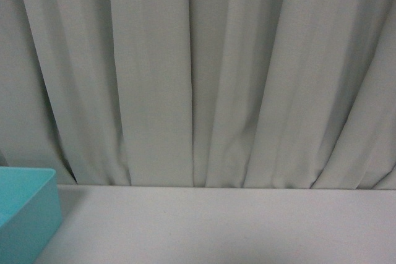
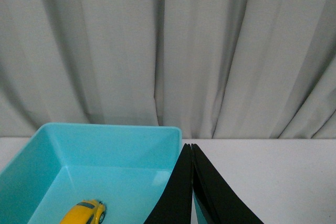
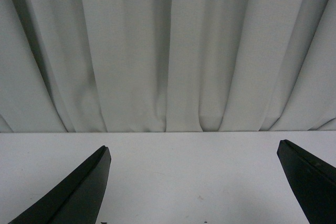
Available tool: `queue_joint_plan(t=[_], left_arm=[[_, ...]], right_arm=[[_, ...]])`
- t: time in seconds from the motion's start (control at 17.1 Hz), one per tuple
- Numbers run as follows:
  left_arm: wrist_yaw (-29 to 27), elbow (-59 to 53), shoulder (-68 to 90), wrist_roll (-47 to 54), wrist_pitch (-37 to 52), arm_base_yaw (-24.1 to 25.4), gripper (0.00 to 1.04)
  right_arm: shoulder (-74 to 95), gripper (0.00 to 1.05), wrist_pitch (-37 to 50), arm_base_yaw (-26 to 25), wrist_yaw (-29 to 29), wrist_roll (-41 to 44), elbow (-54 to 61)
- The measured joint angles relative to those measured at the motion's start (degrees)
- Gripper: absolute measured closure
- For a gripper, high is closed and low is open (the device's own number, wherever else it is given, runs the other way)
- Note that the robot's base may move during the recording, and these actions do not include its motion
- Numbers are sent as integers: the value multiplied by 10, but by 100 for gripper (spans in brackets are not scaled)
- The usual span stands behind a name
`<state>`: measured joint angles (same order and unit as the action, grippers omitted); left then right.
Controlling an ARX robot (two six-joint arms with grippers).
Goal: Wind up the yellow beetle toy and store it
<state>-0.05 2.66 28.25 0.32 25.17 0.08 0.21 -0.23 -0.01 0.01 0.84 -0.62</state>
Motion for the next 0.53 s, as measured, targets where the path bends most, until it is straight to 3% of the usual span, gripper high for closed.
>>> queue_joint_plan(t=[0.12, 0.53], left_arm=[[0, -20, -24, 0, 12, 0, 103], [0, -21, -134, 0, -102, 0, 103]], right_arm=[[0, 7, 0, 0, 0, 0, 0], [0, 7, 0, 0, 0, 0, 0]])
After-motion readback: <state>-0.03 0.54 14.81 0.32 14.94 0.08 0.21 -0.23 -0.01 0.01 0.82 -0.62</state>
